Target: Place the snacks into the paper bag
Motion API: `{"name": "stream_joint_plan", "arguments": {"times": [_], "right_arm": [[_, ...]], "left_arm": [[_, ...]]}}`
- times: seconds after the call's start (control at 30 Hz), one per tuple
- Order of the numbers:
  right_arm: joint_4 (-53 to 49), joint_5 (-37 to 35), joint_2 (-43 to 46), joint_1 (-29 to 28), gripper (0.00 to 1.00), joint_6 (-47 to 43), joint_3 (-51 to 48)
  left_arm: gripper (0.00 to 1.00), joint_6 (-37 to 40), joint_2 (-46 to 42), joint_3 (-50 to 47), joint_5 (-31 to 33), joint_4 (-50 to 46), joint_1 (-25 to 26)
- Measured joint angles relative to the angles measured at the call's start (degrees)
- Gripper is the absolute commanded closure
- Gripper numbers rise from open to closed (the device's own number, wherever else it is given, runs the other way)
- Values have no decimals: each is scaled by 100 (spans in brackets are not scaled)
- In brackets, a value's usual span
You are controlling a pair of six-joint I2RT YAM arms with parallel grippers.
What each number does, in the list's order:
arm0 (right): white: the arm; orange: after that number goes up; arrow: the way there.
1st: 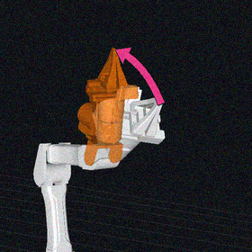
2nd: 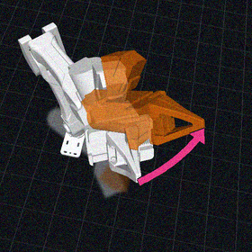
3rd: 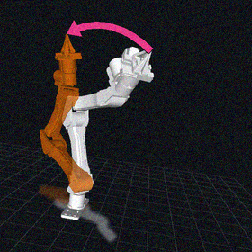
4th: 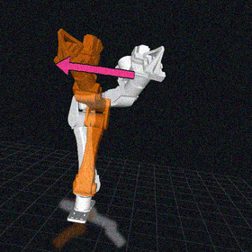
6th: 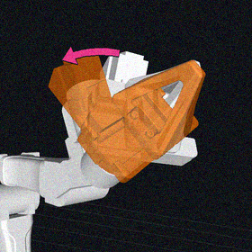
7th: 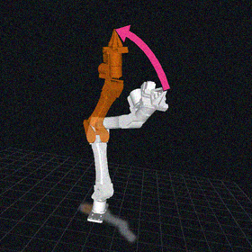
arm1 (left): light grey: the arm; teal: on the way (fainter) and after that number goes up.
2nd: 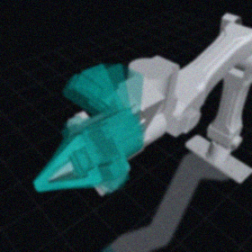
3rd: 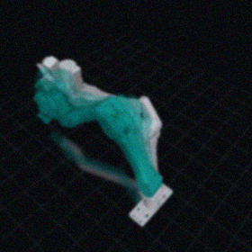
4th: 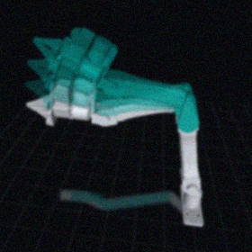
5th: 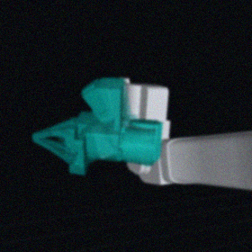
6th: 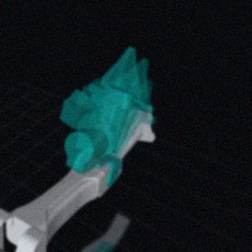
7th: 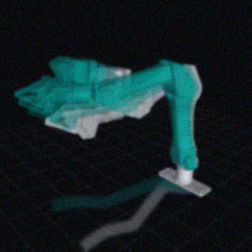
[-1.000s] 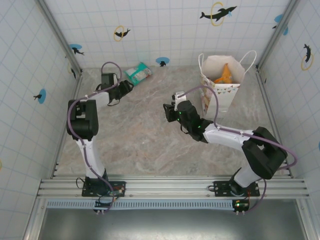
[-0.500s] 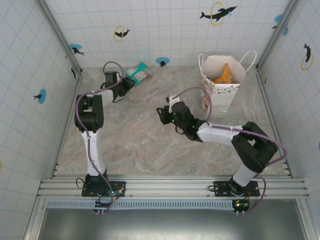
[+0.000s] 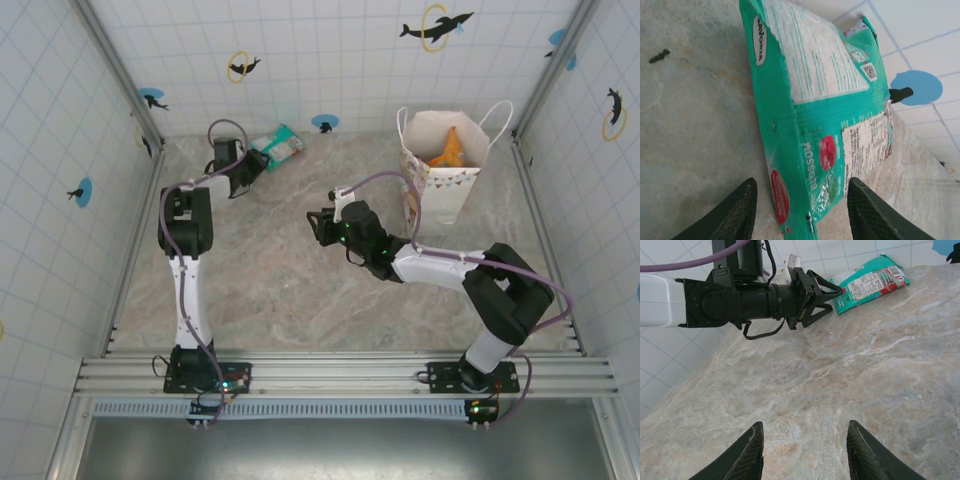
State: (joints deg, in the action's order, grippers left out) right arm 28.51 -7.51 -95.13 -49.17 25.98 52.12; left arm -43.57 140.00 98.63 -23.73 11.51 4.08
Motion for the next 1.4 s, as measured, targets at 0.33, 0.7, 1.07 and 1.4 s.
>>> {"name": "stream_joint_plan", "arguments": {"times": [0.33,0.7,1.07,1.4], "right_arm": [[24,-17,0,-2,54,11,0],[162,-70,249,-2,54,11,-278],[210,-192,706,-120,54,-9,-546],[192,-535,1292,-426,54,-125,-907]], "left_arm": [[73,0,387,557,129,-136,0],[100,177,354,577,330,-422,0],[100,625,-1091,-979,345,-892,48],[100,1325,-2750,-2024,304,-1554,404]]}}
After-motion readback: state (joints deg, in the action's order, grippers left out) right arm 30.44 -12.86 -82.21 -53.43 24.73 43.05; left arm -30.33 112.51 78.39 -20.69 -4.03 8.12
